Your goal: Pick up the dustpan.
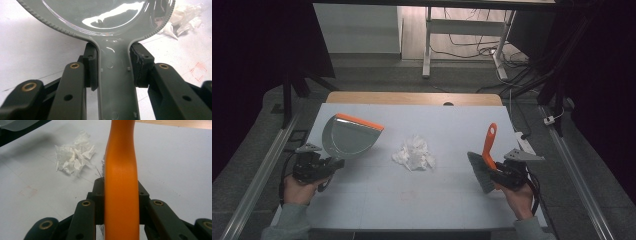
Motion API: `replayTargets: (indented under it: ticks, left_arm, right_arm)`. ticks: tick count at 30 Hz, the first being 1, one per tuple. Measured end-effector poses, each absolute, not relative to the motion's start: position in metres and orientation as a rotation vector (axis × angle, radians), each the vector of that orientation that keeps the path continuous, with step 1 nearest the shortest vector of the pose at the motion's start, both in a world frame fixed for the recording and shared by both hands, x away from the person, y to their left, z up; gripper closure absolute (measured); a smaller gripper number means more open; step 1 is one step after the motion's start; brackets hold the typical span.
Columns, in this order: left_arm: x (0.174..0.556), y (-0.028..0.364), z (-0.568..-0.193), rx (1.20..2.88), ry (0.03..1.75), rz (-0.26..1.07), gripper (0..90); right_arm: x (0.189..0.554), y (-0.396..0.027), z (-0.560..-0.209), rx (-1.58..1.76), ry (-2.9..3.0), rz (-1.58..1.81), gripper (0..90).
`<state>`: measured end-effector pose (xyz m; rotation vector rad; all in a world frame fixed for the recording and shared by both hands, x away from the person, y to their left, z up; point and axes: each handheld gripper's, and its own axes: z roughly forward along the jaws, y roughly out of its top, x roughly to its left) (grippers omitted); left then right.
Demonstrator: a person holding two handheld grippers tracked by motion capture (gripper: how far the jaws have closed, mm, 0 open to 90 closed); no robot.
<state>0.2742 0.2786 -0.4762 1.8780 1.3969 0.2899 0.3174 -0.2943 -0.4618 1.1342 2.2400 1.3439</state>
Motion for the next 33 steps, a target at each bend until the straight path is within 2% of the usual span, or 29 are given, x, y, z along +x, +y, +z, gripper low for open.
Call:
replayTargets:
  ticks: [21, 33]
  left_arm:
    - [0.261, 0.28, -0.455, 1.965, 1.209, 0.281, 61.9]
    - [0.257, 0.277, -0.457, 2.04, 1.096, 0.206, 61.9]
  right_arm:
    - [0.32, -0.29, -0.462, 1.126, 2.241, 1.351, 70.3]
    - [0.32, -0.287, -0.462, 1.128, 2.232, 1.361, 70.4]
